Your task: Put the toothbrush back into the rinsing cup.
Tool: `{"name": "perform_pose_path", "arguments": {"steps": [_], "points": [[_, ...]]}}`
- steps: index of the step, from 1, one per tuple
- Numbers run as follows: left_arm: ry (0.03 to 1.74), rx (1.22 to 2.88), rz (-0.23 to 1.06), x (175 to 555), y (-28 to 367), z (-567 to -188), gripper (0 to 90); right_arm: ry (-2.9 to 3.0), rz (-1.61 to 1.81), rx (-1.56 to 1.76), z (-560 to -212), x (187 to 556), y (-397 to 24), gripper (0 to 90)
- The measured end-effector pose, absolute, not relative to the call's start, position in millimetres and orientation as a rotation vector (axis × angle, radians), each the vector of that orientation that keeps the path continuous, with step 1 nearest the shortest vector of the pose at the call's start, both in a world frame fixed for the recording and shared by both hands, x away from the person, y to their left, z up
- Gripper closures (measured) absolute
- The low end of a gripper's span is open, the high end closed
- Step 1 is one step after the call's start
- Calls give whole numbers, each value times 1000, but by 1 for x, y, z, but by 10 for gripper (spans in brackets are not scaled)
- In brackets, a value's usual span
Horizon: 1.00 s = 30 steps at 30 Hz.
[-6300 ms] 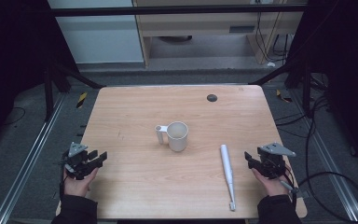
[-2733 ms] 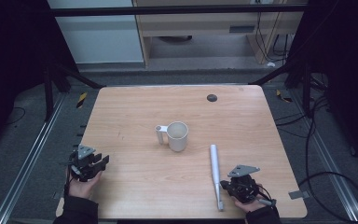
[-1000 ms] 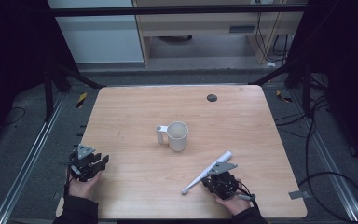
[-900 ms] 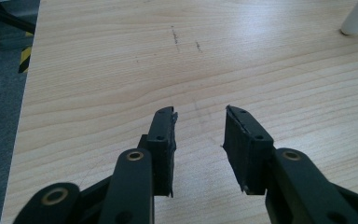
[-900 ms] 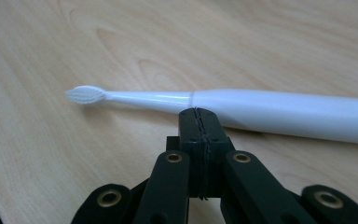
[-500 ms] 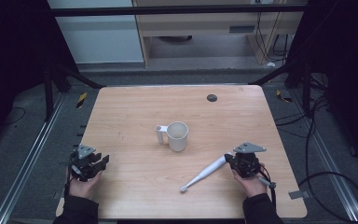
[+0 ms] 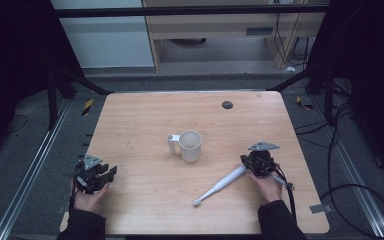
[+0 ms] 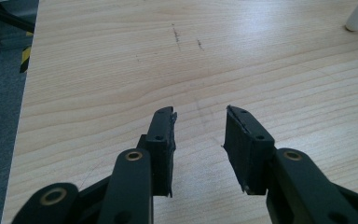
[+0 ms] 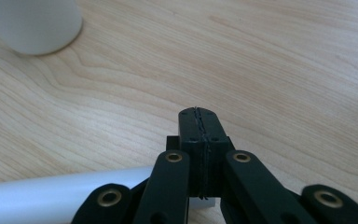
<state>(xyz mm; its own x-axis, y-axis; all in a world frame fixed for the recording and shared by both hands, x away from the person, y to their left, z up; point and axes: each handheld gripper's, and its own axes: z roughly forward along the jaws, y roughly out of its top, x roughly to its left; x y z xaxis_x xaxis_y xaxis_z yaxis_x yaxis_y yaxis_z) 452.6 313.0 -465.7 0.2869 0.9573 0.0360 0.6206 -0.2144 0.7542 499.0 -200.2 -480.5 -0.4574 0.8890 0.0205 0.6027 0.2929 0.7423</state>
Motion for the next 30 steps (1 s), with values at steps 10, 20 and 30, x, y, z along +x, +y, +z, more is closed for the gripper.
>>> {"name": "perform_pose_path", "arguments": {"steps": [10,20,30], "points": [[1410,1924,683,452,313,-465,619,2193,913,1330,-483,493,-203,900],[1409,1921,684,452,314,-465,619,2213,885,1310,-482,480,-208,900],[1410,1921,684,452,314,-465,618,2240,884,1286,-480,466,-208,897]]}}
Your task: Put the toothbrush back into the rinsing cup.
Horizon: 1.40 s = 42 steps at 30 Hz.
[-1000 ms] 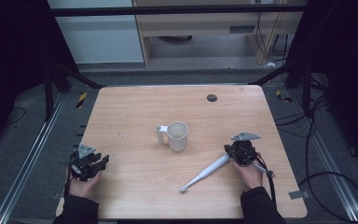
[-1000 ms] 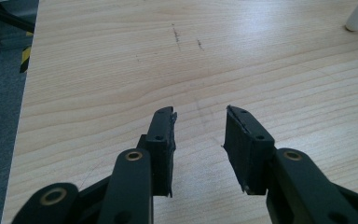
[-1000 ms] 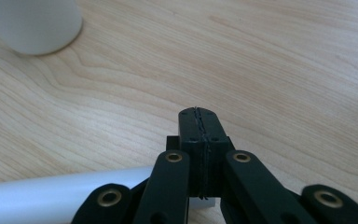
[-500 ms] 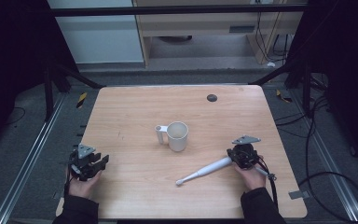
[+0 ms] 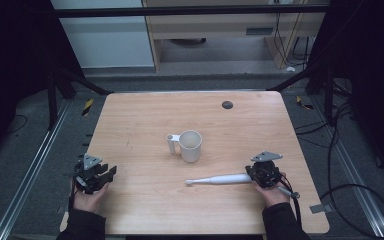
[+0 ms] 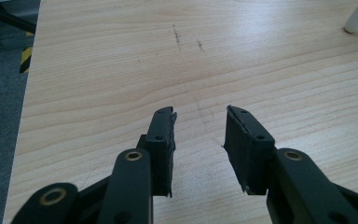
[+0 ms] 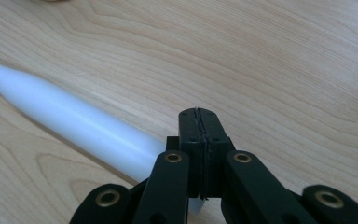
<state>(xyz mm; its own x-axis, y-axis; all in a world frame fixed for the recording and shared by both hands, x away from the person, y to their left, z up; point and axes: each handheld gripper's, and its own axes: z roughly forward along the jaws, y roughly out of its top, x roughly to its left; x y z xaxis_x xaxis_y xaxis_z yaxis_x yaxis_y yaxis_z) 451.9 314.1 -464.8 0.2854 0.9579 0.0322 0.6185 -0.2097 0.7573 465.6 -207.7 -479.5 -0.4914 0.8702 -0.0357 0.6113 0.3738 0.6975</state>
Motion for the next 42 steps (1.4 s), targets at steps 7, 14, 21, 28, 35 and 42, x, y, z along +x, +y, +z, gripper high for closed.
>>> {"name": "perform_pose_path", "arguments": {"steps": [7,14,21,28,35,42], "points": [[1413,1914,685,452,314,-465,618,2266,872,1268,-481,458,-204,894],[1412,1914,686,451,314,-464,618,2271,889,1262,-480,450,-204,893],[1413,1911,689,451,315,-464,618,2281,894,1256,-479,442,-203,893],[1412,1910,689,451,315,-464,617,2278,899,1266,-479,437,-204,894],[1410,1912,687,451,315,-464,618,2281,902,1284,-480,430,-205,894],[1410,1912,686,451,314,-464,618,2289,905,1283,-481,424,-204,894]]}}
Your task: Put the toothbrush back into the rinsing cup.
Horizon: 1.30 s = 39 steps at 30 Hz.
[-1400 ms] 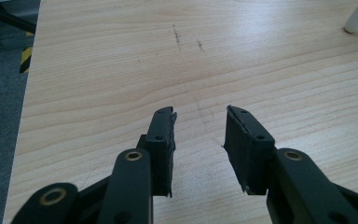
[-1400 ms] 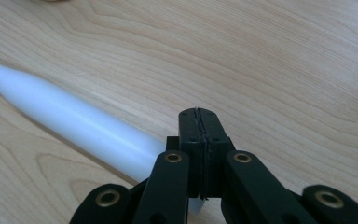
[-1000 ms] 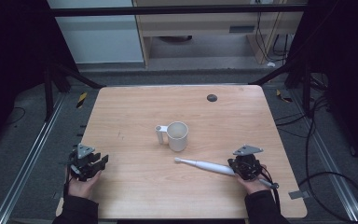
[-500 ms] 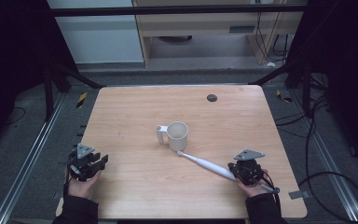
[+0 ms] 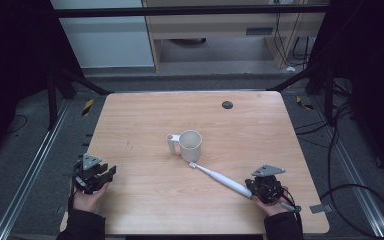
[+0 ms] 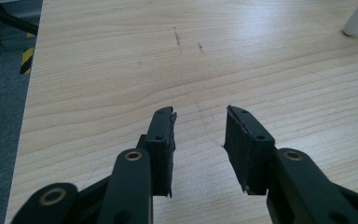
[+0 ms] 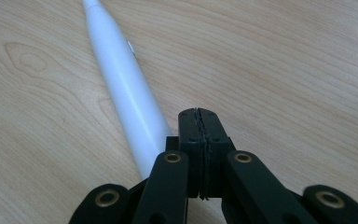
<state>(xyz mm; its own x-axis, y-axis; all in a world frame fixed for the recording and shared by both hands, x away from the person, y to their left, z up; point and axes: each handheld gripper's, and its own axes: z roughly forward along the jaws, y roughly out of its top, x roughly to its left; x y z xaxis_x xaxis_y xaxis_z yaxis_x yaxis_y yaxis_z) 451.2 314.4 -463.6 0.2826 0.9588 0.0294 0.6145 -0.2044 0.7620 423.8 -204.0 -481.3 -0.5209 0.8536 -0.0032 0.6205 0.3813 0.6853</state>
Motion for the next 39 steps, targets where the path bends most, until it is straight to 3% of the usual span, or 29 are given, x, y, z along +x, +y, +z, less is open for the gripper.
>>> {"name": "perform_pose_path", "arguments": {"steps": [39], "points": [[1405,1916,684,452,313,-464,615,2334,980,1241,-480,403,-189,873]]}}
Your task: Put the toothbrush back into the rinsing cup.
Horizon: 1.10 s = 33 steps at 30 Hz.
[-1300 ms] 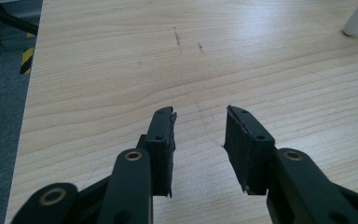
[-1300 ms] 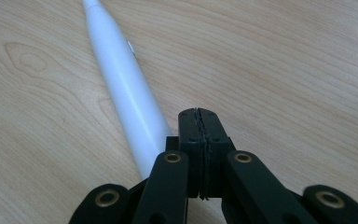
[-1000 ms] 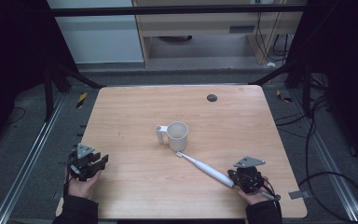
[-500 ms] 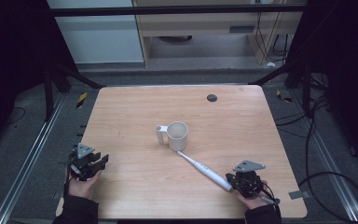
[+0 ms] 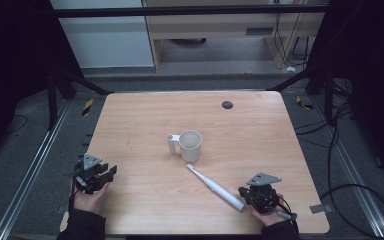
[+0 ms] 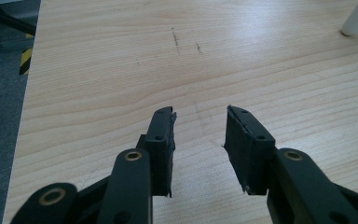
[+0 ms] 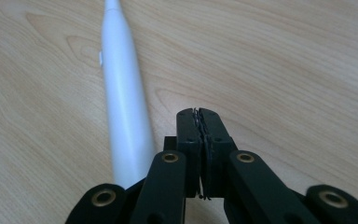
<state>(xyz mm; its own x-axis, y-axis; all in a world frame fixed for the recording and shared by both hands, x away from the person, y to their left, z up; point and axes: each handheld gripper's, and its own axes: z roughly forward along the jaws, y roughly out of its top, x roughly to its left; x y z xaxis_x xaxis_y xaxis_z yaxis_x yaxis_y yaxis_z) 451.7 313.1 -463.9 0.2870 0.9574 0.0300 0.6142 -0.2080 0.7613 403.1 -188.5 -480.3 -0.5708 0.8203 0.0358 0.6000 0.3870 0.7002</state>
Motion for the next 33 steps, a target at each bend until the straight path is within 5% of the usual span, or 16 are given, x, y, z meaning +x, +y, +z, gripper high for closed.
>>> {"name": "perform_pose_path", "arguments": {"steps": [21,33], "points": [[1397,1917,683,451,313,-463,612,2348,1031,1203,-472,401,-179,861],[1397,1930,678,452,313,-464,582,2351,1063,1145,-439,417,-167,699]]}}
